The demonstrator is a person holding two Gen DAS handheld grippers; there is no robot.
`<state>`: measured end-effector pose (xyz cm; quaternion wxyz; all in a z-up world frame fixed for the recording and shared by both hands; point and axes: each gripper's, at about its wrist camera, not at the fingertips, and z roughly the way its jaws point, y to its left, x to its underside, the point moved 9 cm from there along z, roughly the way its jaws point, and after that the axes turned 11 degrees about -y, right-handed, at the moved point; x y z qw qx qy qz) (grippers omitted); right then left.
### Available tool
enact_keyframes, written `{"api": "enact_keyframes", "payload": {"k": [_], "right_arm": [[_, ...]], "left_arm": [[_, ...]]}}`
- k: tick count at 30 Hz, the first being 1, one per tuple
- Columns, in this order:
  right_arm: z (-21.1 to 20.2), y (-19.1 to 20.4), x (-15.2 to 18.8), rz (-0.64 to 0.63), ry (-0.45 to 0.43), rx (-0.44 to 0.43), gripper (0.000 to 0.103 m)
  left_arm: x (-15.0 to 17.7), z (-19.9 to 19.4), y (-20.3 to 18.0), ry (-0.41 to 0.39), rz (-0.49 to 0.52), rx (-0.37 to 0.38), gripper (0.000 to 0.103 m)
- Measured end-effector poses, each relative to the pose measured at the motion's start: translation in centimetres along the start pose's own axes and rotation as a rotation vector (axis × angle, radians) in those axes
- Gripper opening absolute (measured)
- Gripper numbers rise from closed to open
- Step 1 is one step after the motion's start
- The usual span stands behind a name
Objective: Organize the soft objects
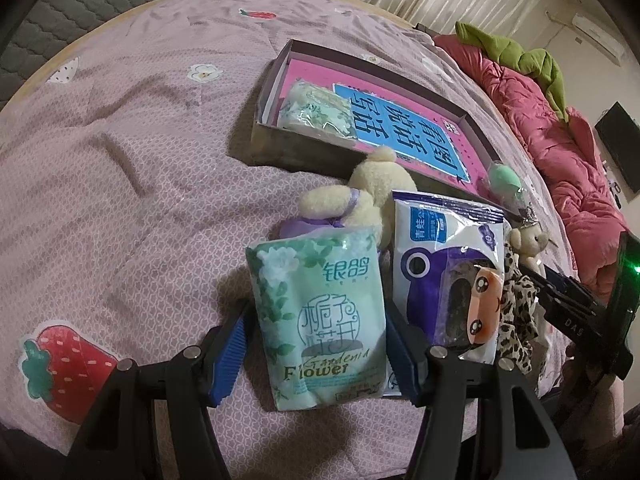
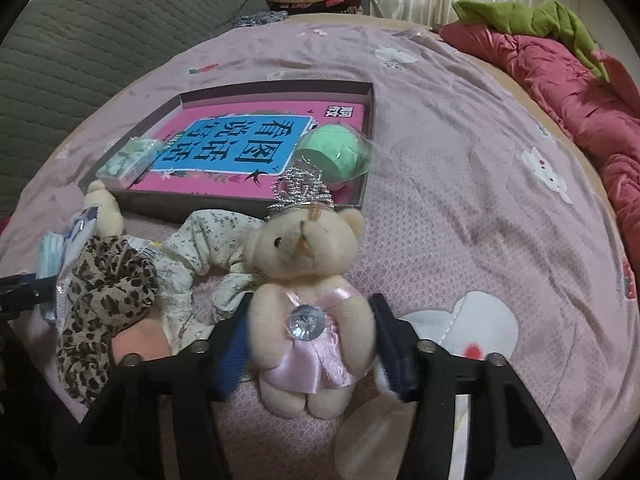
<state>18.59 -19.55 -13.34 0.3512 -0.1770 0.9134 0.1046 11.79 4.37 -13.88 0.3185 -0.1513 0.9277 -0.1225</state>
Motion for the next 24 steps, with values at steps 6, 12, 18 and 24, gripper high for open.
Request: {"api": "enact_keyframes", "payload": {"k": [6,12,18,24], "right_arm": [[-1.3,0.2,-0.7,0.001,-0.042,-0.003,0.048],[-3.1,0.2,-1.7,0.032,-0.101,-0.032,0.046],[-3.9,1.0,-1.8,0.033,-0.116,-0.066,0.046],[-4.7,1.8,-2.5,0.026,-0.154,-0.086,0.046]], "left_arm": [[-0.1,-0.2,0.2,-0.012,0.002,0.000,0.055],[-0.1,-0.6,0.1,-0.017,0.009,0.007,0.051],[-0.8,-2.1,-0.2,-0.064,0.025,0.005,0.051],[-1.6,-3.7,-1.1,-0.128,0.074,0.001,0.050]]}}
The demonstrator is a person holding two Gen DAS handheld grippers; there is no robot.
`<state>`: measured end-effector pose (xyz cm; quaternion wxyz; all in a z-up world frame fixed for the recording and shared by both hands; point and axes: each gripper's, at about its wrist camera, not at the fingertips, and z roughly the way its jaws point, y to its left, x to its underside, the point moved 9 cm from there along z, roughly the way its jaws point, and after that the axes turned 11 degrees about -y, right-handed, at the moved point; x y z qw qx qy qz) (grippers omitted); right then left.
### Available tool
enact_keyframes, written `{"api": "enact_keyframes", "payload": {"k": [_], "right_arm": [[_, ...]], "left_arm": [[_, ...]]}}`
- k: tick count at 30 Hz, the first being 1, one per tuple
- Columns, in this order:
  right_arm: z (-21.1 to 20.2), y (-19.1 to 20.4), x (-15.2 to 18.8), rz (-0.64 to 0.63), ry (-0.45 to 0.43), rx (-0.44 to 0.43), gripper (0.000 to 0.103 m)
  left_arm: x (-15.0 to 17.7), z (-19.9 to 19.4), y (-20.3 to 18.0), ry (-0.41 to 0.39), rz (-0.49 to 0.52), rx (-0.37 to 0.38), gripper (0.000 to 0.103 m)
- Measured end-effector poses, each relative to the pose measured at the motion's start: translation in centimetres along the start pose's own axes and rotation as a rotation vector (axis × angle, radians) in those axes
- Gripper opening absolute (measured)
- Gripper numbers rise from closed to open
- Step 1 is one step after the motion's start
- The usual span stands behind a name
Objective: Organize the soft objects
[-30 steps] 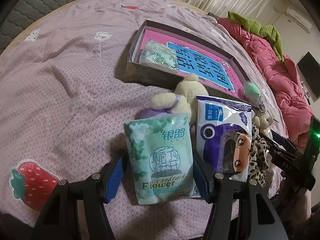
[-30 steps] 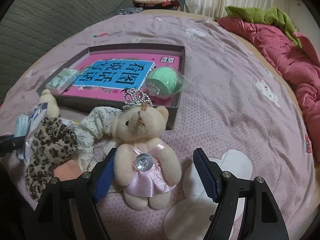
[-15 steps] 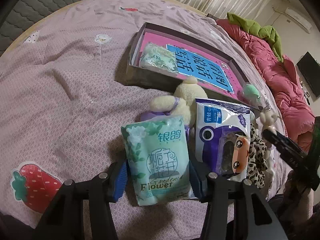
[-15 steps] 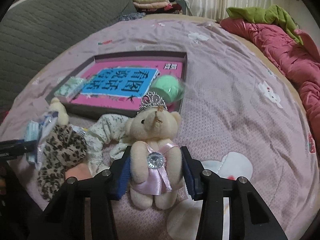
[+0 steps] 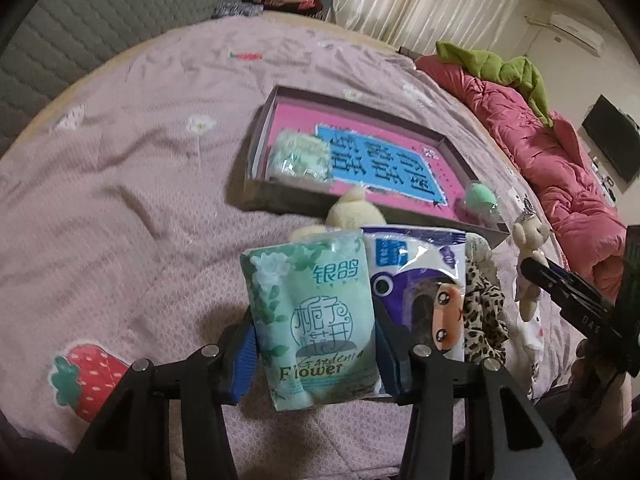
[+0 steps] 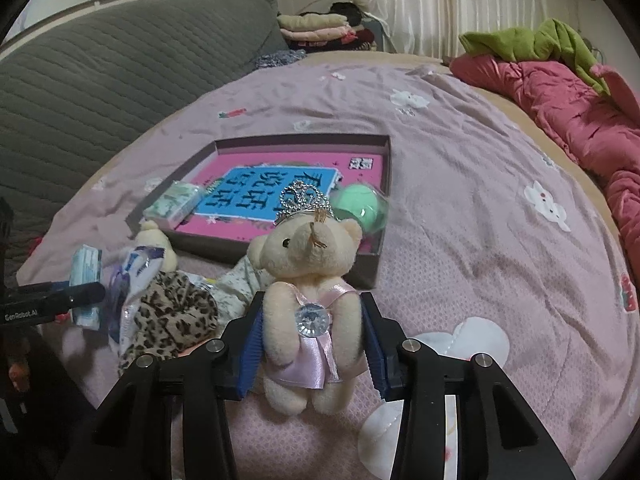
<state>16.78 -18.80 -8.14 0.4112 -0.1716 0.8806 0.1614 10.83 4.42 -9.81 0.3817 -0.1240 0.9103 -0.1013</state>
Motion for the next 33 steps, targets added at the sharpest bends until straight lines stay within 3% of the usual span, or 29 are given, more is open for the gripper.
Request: {"api": "enact_keyframes", "payload": {"k": [5,17,33], "right_arm": [[-0.2,0.5,-0.7,0.001,-0.028,-0.012,0.046],[0.0,2.2,-2.2,-0.012,-0.072,-0.053,0.046],[2.0,3.1,-3.8,-0.002,-0.102,-0.056,0.046]], "left_arm": [[-1.2,-0.5,-0.5,-0.043,0.017,0.019,0.050],[-3.4,0.0,-1.2,-0.118,0.107,-0.020,0.050],[-6.5,1.0,-1.3,-0.186,0.103,-0.014,0.050]]}}
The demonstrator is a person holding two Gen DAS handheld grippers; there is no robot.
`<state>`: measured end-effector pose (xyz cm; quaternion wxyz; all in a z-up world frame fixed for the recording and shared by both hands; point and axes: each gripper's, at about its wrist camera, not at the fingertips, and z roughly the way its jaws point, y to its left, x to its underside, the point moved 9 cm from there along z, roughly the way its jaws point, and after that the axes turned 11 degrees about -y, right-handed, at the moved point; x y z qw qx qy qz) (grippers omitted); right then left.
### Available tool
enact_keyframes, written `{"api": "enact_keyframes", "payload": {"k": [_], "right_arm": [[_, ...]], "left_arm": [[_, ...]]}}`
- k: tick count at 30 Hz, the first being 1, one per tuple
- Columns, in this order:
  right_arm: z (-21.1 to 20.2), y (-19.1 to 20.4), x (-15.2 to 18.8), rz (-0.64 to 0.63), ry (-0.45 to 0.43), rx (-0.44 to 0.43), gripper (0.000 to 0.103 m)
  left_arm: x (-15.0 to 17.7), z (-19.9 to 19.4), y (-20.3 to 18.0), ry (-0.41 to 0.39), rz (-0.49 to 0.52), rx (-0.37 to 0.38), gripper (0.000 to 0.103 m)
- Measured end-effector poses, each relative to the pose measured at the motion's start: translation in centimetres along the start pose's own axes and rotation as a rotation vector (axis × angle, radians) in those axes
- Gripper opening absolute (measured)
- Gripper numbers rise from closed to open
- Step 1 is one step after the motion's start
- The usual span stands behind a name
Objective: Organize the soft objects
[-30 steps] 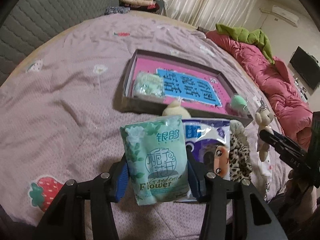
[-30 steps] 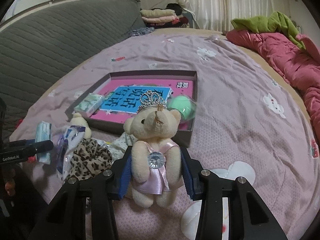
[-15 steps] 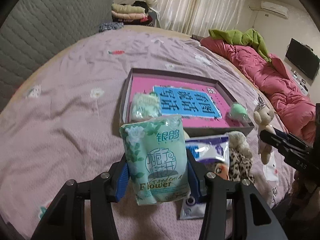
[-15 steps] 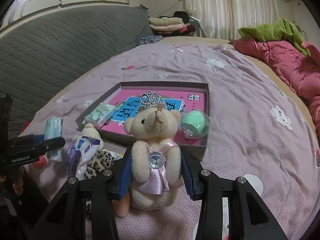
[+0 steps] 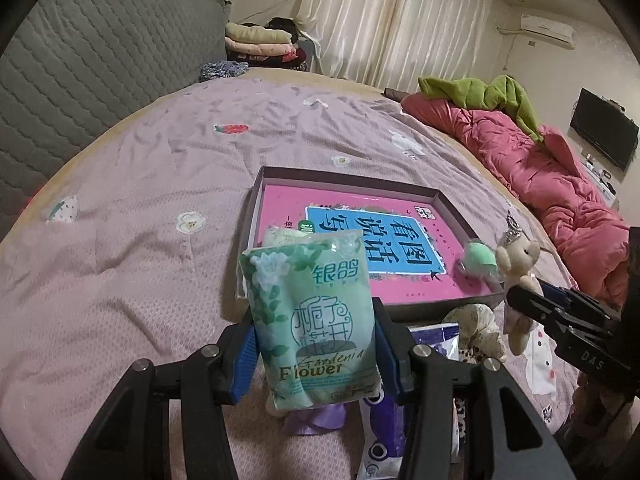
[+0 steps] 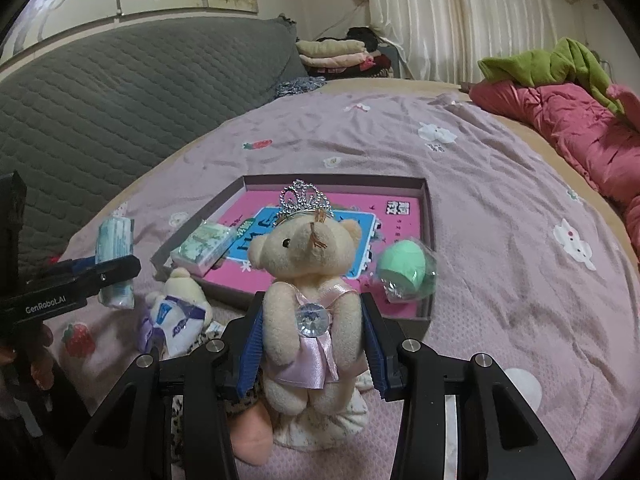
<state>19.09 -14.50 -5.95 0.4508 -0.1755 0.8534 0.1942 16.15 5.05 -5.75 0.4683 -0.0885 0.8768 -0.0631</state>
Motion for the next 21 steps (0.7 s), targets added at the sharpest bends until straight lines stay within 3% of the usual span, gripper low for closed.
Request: {"api": "enact_keyframes", "payload": {"k": [21], "right_arm": [[2.1,-0.2,-2.9,0.036,-0.050,-0.010,0.046]], "left_arm": [[-3.6,3.8,-0.3,-0.041,-0.012,0.013,0.050]]}}
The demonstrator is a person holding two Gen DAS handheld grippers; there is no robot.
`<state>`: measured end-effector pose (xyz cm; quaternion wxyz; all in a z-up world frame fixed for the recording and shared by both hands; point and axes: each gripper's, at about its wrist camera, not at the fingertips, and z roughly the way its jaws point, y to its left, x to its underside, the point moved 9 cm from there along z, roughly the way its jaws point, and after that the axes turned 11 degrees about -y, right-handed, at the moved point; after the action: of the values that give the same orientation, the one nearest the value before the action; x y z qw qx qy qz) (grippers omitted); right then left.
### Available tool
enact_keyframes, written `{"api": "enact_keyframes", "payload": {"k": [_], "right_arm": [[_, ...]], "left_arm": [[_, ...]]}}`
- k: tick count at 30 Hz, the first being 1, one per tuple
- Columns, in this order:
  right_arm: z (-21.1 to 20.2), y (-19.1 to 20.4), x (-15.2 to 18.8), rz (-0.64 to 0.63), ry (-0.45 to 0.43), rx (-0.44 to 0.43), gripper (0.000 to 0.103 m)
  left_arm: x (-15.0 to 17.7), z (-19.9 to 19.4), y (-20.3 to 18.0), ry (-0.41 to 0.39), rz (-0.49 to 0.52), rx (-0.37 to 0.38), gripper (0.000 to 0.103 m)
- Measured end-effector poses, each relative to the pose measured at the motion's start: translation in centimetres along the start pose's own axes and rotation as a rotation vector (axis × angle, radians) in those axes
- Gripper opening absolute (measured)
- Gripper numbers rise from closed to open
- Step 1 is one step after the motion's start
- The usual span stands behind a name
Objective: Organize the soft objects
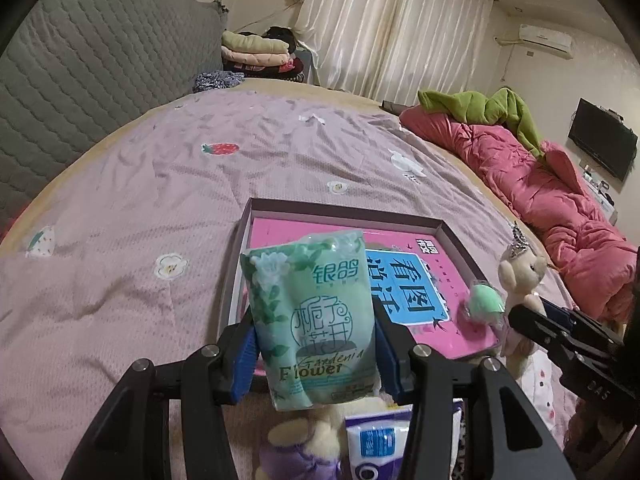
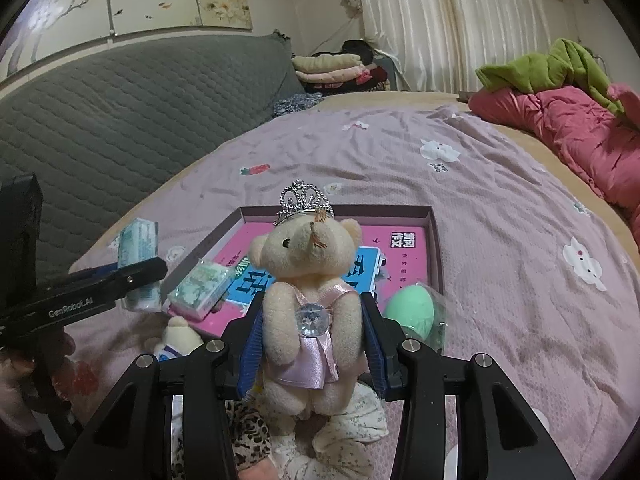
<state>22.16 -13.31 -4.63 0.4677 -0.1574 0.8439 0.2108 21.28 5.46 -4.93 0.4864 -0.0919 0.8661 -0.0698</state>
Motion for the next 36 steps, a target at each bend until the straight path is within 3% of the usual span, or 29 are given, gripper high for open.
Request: {"api": "enact_keyframes", "payload": {"k": [18,36], "right_arm": [[2.5,-0.6,-0.8,-0.010,-0.004,0.017,0.046],[5.0,-0.8,-0.4,-0.008,0.025,0.008,0.046]], "left_arm": [[0.2,3.5,-1.6,0.045,-0.002,0.049,0.050],[1.4,6.9,-3.8,0.121,0.078,0.121,0.050]]}}
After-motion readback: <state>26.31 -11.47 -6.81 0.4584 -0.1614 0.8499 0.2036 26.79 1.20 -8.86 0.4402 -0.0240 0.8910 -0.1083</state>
